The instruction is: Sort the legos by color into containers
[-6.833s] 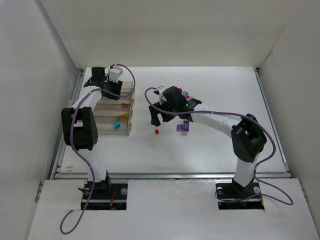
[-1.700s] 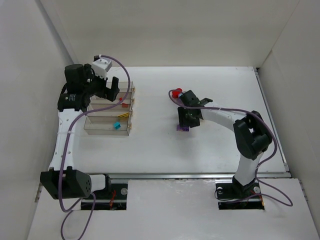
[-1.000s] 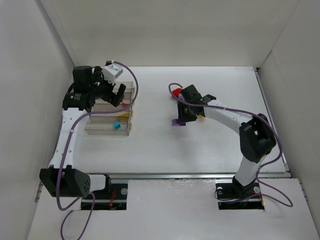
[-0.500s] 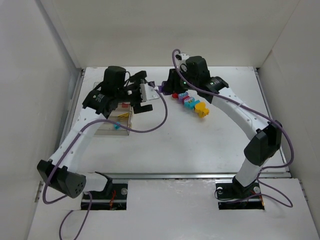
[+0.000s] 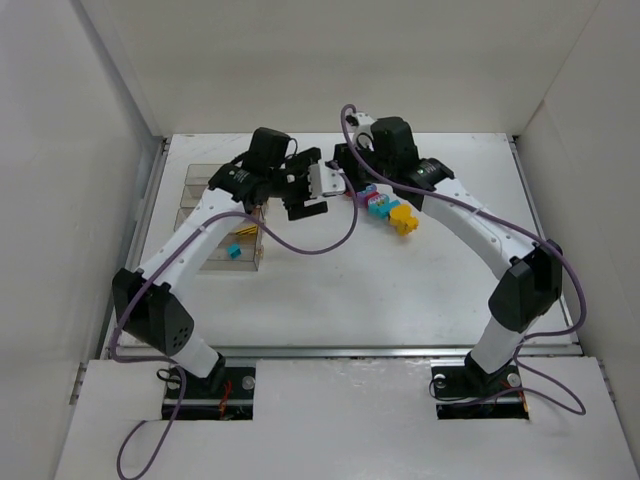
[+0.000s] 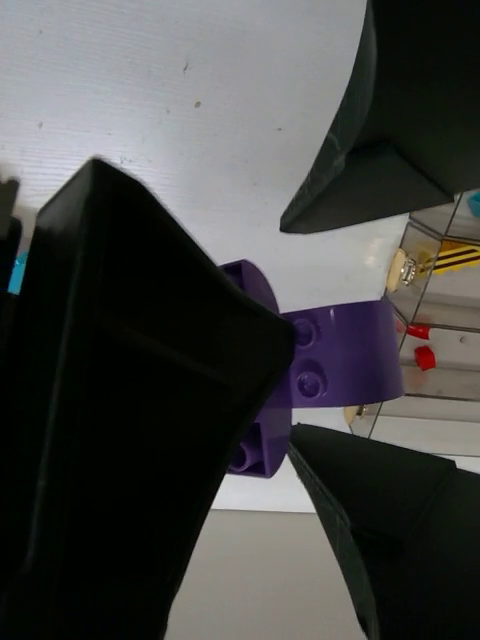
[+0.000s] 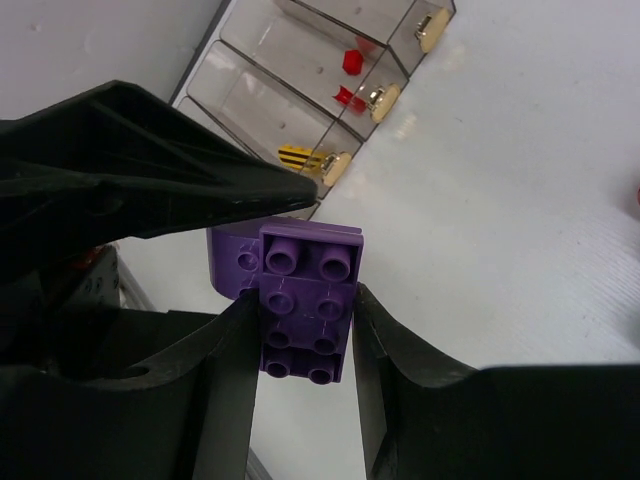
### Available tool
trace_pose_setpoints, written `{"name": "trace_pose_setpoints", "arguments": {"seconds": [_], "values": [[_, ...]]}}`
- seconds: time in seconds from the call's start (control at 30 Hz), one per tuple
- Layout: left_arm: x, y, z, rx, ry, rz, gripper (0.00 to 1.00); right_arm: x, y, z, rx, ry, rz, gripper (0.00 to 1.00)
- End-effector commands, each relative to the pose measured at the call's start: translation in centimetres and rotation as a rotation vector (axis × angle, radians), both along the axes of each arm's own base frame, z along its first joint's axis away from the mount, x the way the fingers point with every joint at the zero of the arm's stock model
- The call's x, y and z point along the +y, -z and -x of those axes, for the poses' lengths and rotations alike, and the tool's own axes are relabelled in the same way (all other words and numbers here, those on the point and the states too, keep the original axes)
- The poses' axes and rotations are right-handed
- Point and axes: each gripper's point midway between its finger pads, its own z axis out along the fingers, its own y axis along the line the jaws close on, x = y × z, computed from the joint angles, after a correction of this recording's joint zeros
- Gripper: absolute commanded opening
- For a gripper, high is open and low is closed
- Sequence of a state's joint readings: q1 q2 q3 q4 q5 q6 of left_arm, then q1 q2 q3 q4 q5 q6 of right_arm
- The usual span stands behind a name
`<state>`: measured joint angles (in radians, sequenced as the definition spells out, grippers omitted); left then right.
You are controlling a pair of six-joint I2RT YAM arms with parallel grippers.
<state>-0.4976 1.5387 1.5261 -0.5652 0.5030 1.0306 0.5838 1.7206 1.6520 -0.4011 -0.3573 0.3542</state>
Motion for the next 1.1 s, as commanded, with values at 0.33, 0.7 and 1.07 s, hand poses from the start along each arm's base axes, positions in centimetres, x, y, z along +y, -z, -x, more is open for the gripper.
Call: {"name": "trace_pose_setpoints", "arguments": {"seconds": [0.33,0.7,1.07], "values": [[0.0,-4.1,-3.7,-0.092,-0.135,0.073,0.0,1.0,-3.1,-0.4,-0.077,-0.095,-0.095,0.0],[6.6,0.5,-7.7,0.08,-0.41,0.04,0.0,-7.6,-2.6,-9.3,-0.068,0.209,-0.109,0.0],[18.6,7.1,-21.3,0.348,-1.052,0.238,0.0,-6.2,-1.6,-12.8,-0.076,0.15,-0.096,0.0]]}}
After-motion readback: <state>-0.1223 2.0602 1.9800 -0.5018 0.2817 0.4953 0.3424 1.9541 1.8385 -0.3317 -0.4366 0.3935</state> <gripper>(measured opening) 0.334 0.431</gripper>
